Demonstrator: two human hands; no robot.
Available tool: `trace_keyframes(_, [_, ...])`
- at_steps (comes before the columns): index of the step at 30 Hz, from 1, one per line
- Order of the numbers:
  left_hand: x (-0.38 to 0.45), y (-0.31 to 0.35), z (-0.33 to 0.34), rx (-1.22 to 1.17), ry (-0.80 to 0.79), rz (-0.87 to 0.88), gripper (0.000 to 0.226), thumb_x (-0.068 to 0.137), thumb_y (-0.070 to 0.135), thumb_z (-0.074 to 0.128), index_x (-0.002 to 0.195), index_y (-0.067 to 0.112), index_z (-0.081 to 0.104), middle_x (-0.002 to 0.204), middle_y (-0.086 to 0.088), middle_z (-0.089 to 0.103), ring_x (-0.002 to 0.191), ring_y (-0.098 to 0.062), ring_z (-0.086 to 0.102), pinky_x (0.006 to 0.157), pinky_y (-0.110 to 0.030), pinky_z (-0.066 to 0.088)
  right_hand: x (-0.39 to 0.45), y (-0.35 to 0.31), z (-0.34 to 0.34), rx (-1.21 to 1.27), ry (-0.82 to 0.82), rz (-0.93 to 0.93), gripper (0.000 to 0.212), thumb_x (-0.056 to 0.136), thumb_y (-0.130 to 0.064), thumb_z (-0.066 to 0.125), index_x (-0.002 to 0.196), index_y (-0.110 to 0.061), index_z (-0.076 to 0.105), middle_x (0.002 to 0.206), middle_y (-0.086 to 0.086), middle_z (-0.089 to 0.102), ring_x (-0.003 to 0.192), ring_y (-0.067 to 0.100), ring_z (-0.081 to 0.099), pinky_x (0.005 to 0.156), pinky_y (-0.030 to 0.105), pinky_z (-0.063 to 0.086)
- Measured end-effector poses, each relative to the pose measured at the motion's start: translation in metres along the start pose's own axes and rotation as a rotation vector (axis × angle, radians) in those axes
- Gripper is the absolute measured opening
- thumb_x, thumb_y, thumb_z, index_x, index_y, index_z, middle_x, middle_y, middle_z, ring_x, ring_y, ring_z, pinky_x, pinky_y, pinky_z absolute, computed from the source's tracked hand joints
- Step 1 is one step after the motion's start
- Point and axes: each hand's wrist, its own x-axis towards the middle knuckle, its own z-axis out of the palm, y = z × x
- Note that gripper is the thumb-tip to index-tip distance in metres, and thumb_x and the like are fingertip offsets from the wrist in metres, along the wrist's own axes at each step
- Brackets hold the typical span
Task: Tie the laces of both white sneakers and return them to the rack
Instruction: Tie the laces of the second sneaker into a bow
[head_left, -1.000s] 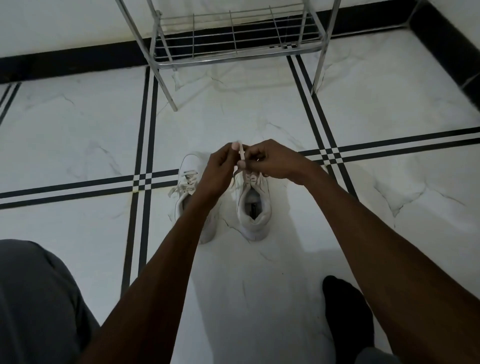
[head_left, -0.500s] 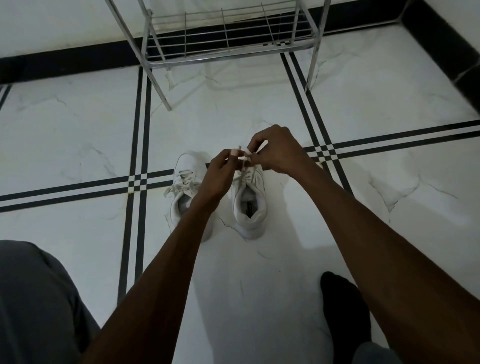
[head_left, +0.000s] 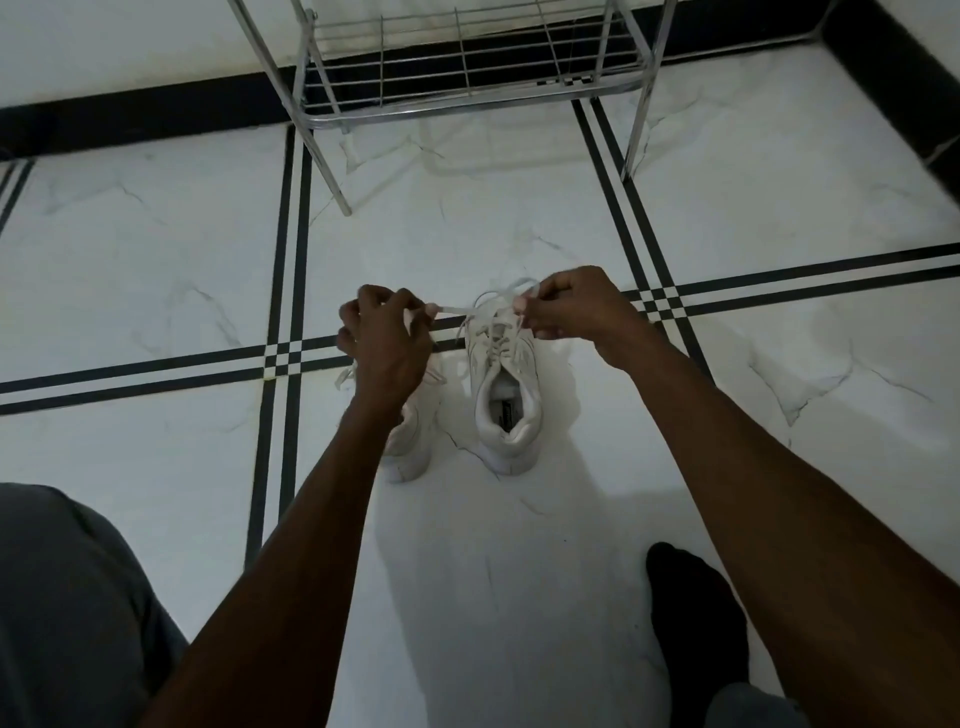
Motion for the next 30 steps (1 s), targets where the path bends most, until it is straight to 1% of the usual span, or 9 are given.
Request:
trace_keyframes(4, [-0.002, -0.021, -0.01, 0.165, 0.106, -0.121, 0.018, 0.094, 0.027, 0.064, 0.105, 0.014, 0.07, 0.134, -0.011, 0.05, 0.138, -0.039, 0.032, 0.114, -0.061, 0.018, 0.016, 0.038, -0.014, -0.033, 0.261, 0.351, 0.014, 0.09, -0.013, 0.073, 0.083, -0.008, 0.062, 0.085, 0.01, 0.073, 0.068, 0.013, 0.071, 0.048, 0.021, 0.05])
trace_keyframes(8, [-0.01, -0.027, -0.004, 0.31, 0.096, -0.151, 0.017, 0.089, 0.018, 0.062, 0.103, 0.012, 0.07, 0.129, -0.012, 0.054, 0.135, -0.042, 0.036, 0.115, -0.066, 0.019, 0.018, 0.074, -0.015, -0.199, 0.35, 0.368, 0.032, 0.087, -0.022, 0.078, 0.103, 0.004, 0.07, 0.084, 0.013, 0.077, 0.076, 0.019, 0.077, 0.045, 0.023, 0.043])
trace_keyframes(10, [-0.014, -0.024, 0.005, 0.308, 0.105, -0.084, 0.026, 0.086, 0.013, 0.065, 0.112, 0.017, 0.067, 0.134, -0.011, 0.053, 0.138, -0.041, 0.035, 0.115, -0.065, 0.02, 0.016, 0.074, -0.011, -0.286, 0.373, 0.304, 0.042, 0.084, -0.03, 0.081, 0.104, 0.005, 0.069, 0.079, 0.011, 0.075, 0.077, 0.021, 0.077, 0.049, 0.027, 0.048])
trace_keyframes(13, [-0.017, -0.013, 0.015, 0.238, 0.067, 0.072, 0.032, 0.09, 0.016, 0.067, 0.122, 0.021, 0.065, 0.141, -0.008, 0.053, 0.141, -0.037, 0.035, 0.117, -0.061, 0.022, 0.015, 0.067, -0.009, -0.425, 0.398, 0.14, 0.064, 0.071, -0.039, 0.09, 0.113, -0.001, 0.06, 0.102, 0.006, 0.066, 0.095, 0.021, 0.066, 0.076, 0.034, 0.055])
trace_keyframes(17, [-0.022, 0.006, 0.034, 0.198, -0.129, 0.238, 0.037, 0.092, 0.011, 0.063, 0.126, 0.025, 0.068, 0.138, 0.0, 0.064, 0.137, -0.033, 0.044, 0.115, -0.054, 0.029, 0.013, 0.057, -0.004, -0.543, 0.076, -0.128, 0.034, 0.078, -0.023, 0.086, 0.107, -0.01, 0.073, 0.113, 0.008, 0.072, 0.104, 0.02, 0.068, 0.096, 0.041, 0.056])
trace_keyframes(19, [-0.028, 0.01, 0.044, 0.185, -0.222, 0.21, 0.039, 0.094, 0.012, 0.062, 0.129, 0.028, 0.068, 0.133, 0.002, 0.068, 0.139, -0.029, 0.045, 0.117, -0.056, 0.024, 0.01, 0.057, 0.002, -0.592, -0.029, -0.109, 0.022, 0.085, -0.018, 0.08, 0.106, -0.011, 0.077, 0.115, 0.005, 0.074, 0.104, 0.015, 0.066, 0.09, 0.03, 0.053])
trace_keyframes(22, [-0.03, 0.01, 0.05, 0.187, -0.211, 0.172, 0.034, 0.094, 0.009, 0.058, 0.114, 0.031, 0.075, 0.109, 0.004, 0.076, 0.128, -0.026, 0.055, 0.115, -0.062, 0.017, 0.011, 0.064, 0.01, -0.591, 0.015, -0.098, 0.009, 0.086, -0.014, 0.077, 0.095, -0.011, 0.079, 0.101, 0.006, 0.078, 0.095, 0.02, 0.071, 0.07, 0.024, 0.049])
trace_keyframes(26, [-0.026, 0.011, 0.043, 0.255, -0.116, 0.195, 0.02, 0.095, 0.021, 0.065, 0.101, 0.033, 0.08, 0.092, 0.004, 0.076, 0.119, -0.025, 0.056, 0.114, -0.062, 0.018, 0.009, 0.061, 0.011, -0.644, 0.045, -0.113, 0.007, 0.086, -0.013, 0.074, 0.08, -0.017, 0.073, 0.087, 0.004, 0.076, 0.08, 0.019, 0.069, 0.071, 0.033, 0.053])
trace_keyframes(30, [-0.025, -0.002, 0.033, 0.432, -0.059, 0.244, 0.022, 0.083, 0.01, 0.07, 0.09, 0.028, 0.08, 0.089, 0.006, 0.075, 0.113, -0.027, 0.057, 0.115, -0.067, 0.015, 0.005, 0.062, 0.005, -0.877, 0.118, -0.102, 0.009, 0.086, -0.013, 0.071, 0.084, -0.021, 0.07, 0.09, 0.001, 0.075, 0.085, 0.021, 0.068, 0.068, 0.034, 0.051])
